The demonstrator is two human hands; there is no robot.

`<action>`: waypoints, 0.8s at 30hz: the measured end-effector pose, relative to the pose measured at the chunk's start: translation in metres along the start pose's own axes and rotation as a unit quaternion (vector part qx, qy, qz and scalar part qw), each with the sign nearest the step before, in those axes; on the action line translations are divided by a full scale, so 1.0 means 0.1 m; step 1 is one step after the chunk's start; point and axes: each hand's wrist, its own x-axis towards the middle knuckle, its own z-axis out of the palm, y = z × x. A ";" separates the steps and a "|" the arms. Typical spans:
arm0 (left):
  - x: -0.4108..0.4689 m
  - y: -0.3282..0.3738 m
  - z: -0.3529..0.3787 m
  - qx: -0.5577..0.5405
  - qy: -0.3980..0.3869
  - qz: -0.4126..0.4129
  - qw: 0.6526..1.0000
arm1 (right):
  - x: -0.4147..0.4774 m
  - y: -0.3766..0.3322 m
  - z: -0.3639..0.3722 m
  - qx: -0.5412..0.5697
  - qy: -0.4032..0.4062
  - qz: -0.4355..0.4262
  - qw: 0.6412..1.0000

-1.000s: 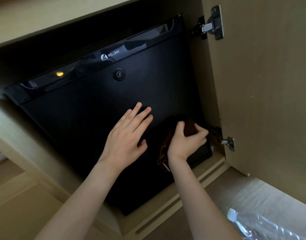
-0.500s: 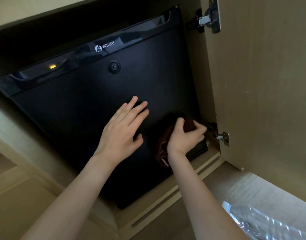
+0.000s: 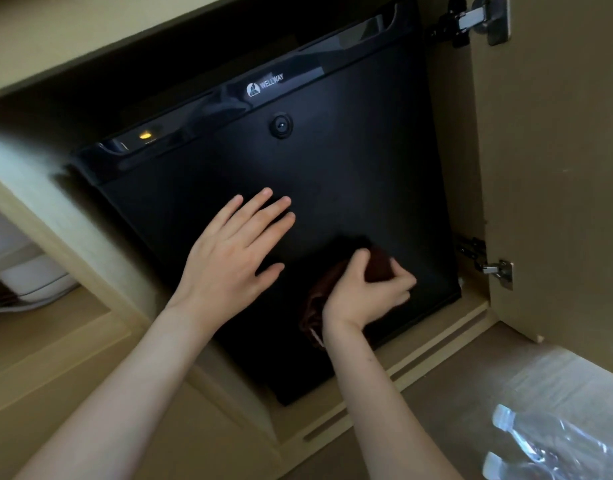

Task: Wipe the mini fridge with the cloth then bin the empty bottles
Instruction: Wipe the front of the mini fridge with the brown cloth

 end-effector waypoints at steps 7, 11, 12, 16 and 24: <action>-0.15 -0.05 -0.09 -0.016 -0.004 -0.034 0.999 | -0.54 0.41 -0.17 -0.029 -0.036 -0.026 0.999; -0.17 -0.11 -0.16 -0.002 -0.017 -0.018 1.000 | -0.55 0.62 -0.38 -0.062 0.012 0.170 0.983; -0.17 -0.14 -0.18 -0.001 -0.020 -0.008 1.000 | -0.58 0.57 -0.34 -0.054 0.014 0.174 0.983; -0.23 -0.25 -0.25 0.010 -0.023 -0.003 1.000 | -0.92 0.10 0.03 0.025 -0.024 0.056 0.998; -0.30 -0.22 -0.28 0.009 -0.036 -0.016 0.999 | -1.11 0.34 -0.11 0.009 -0.100 -0.046 0.994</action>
